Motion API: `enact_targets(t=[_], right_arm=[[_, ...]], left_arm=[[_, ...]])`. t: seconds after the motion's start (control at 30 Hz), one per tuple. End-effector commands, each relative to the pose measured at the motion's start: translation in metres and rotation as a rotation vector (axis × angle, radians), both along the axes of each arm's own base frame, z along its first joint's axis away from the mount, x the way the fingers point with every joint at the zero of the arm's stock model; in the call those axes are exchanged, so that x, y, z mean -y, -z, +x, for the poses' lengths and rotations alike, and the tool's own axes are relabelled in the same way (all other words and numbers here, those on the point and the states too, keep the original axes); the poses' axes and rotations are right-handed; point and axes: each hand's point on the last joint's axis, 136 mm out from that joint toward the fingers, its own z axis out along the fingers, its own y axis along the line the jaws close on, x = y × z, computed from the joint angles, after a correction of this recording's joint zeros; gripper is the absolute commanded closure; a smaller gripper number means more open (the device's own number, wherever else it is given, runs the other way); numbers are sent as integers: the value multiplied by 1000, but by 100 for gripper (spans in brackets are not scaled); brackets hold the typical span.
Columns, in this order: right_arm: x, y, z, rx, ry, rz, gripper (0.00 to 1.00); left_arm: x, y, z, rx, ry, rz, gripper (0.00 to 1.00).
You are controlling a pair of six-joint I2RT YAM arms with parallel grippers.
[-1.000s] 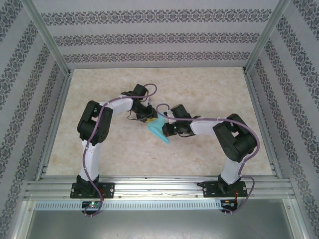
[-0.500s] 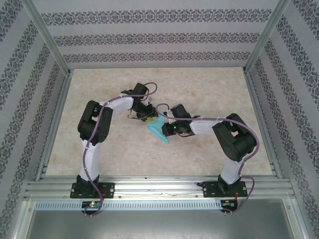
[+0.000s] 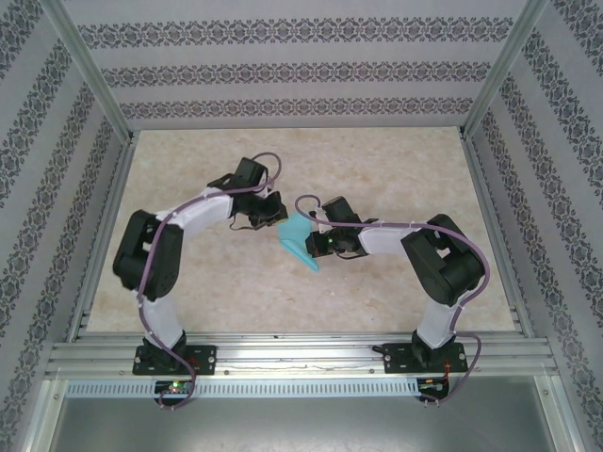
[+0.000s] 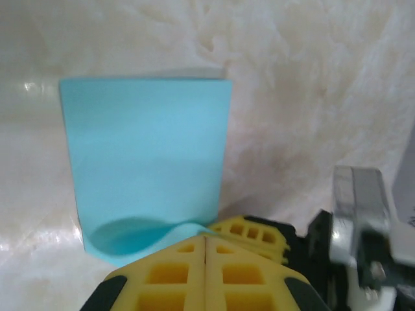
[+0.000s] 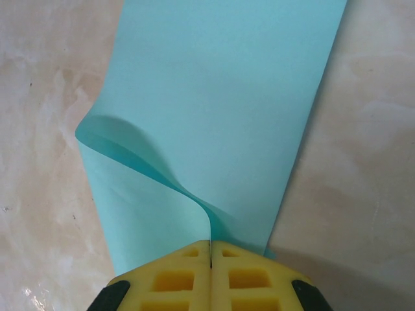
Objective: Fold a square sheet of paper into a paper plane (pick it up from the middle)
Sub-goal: Third fold the triangle at the center of the table.
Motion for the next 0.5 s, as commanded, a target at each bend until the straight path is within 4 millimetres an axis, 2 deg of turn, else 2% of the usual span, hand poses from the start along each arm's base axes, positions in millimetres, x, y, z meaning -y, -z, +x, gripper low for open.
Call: enact_targets(t=[0.0,0.13,0.33,0.47], right_arm=[[-3,12,-8,-45,-8,-21,100],[-2,14,-10,-48,-11,-29,100],[-3,14,-10,-48,-12,-28,100],[-2,15,-10,-49,-10,-35,100]], left_arm=[[11,-10,-2,20,-101,-178,100],[18,0,-20,4,-137,-256,100],[32,25,-32,-41,-160,-322,100],[33,39,-35,-62,-178,-328,100]])
